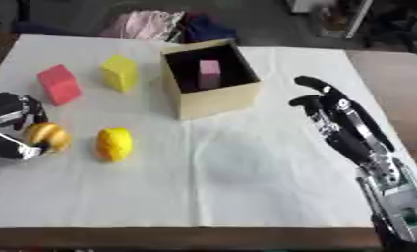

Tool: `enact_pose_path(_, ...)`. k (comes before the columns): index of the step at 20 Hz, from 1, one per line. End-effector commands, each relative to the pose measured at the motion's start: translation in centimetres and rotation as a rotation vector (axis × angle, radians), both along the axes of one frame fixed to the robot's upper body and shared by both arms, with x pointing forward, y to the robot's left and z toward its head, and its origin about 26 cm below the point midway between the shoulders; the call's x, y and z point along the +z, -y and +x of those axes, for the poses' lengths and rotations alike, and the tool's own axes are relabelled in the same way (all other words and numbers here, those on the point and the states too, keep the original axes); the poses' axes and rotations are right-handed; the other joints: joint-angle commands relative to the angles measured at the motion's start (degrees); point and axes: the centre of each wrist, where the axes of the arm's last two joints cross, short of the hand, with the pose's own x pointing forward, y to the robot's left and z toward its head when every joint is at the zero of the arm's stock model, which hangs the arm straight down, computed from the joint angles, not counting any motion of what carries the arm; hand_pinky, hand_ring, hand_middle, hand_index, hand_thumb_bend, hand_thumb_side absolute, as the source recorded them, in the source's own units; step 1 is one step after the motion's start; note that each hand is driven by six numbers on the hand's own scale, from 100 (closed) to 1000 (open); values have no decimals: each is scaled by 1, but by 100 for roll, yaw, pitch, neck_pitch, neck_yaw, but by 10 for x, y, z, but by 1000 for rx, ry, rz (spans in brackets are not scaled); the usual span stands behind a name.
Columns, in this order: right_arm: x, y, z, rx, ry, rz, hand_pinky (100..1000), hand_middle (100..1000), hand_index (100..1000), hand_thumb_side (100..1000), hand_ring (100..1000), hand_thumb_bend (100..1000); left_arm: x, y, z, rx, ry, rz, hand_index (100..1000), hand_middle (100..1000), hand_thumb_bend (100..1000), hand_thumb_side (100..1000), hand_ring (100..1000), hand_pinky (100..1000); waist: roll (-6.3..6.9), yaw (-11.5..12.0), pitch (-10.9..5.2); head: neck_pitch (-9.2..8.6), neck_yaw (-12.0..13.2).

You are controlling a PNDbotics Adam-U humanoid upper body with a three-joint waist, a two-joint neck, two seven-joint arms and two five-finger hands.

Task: Pick up objects on the table and place them in the box.

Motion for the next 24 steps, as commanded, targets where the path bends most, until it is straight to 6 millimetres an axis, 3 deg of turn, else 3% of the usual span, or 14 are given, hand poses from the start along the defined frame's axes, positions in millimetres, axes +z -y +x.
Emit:
enact_pose_path(1, 6, 0, 1, 2, 18, -3, 870, 907, 929, 751, 746, 100, 43, -6, -3, -16, 99, -4, 546, 420, 191, 282, 404, 534, 50, -13, -7, 14, 24)
enact_pose_path(7, 4, -3, 1, 16, 12, 2, 870, 907, 929, 759, 746, 100, 99, 16, 5, -92, 223, -66, 551, 423, 189, 255, 413, 540, 9, -53, -18, 63, 94)
enact_pose_path(12, 5, -8, 1, 40, 13, 10, 871, 908, 929, 761, 747, 100, 122, 55, 28, -164, 282, -124, 552, 421, 172, 229, 410, 539, -63, -164, -13, 65, 200)
enact_pose_path(16, 7, -14, 1, 70, 18, 18, 871, 908, 930, 764, 747, 100, 121, 93, 49, -220, 298, -150, 551, 418, 142, 212, 408, 544, -123, -312, -5, 47, 309)
enact_pose_path(20, 7, -23, 1, 113, 18, 25, 870, 907, 930, 763, 747, 100, 107, 124, 65, -246, 310, -169, 577, 443, 193, 210, 431, 560, -176, -528, -13, 26, 445)
enact_pose_path(24, 7, -29, 1, 144, 14, 34, 870, 907, 929, 767, 746, 100, 90, 149, 76, -249, 336, -163, 596, 458, 185, 202, 447, 571, -201, -703, -4, 20, 580)
